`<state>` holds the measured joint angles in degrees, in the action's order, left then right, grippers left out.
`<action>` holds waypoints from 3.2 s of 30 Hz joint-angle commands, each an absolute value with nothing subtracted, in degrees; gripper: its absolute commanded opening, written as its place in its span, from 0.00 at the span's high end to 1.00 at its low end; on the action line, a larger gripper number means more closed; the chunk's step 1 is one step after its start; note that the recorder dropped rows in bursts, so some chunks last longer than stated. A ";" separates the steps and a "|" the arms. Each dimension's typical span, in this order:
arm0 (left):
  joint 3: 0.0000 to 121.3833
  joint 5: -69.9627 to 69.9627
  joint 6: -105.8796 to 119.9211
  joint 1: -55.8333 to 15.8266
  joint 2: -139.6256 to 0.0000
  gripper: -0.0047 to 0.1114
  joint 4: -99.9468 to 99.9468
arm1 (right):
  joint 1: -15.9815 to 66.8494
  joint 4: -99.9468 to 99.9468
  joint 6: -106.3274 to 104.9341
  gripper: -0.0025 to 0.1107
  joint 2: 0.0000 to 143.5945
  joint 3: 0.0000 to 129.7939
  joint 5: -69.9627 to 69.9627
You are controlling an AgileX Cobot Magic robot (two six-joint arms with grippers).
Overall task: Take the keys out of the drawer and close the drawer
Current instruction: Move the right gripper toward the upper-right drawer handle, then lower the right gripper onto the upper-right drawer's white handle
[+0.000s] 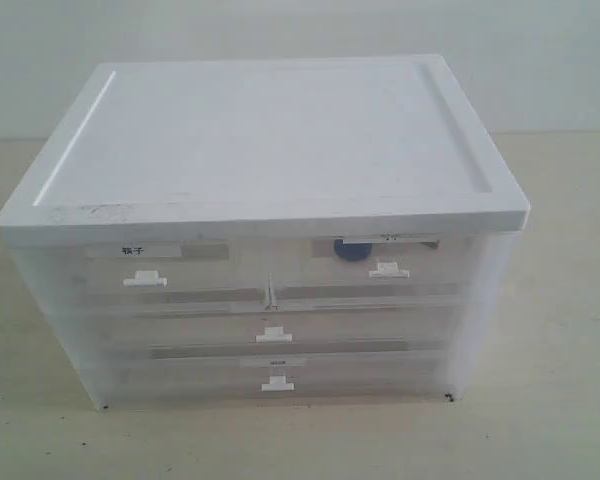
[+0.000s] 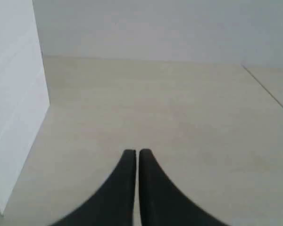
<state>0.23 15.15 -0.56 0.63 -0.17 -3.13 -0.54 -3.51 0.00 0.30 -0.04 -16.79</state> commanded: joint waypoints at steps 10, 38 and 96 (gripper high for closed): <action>0.00 -21.73 -10.17 0.79 0.00 0.92 -3.90 | -0.64 -4.00 1.38 0.98 0.00 0.00 18.09; 5.06 -51.48 -46.82 0.79 -36.41 0.92 -56.80 | -0.64 -28.70 31.46 0.98 31.44 34.95 33.70; 2.59 -53.73 -36.32 0.79 -53.56 0.92 -52.48 | 74.15 -67.13 16.17 0.73 61.13 51.42 -56.48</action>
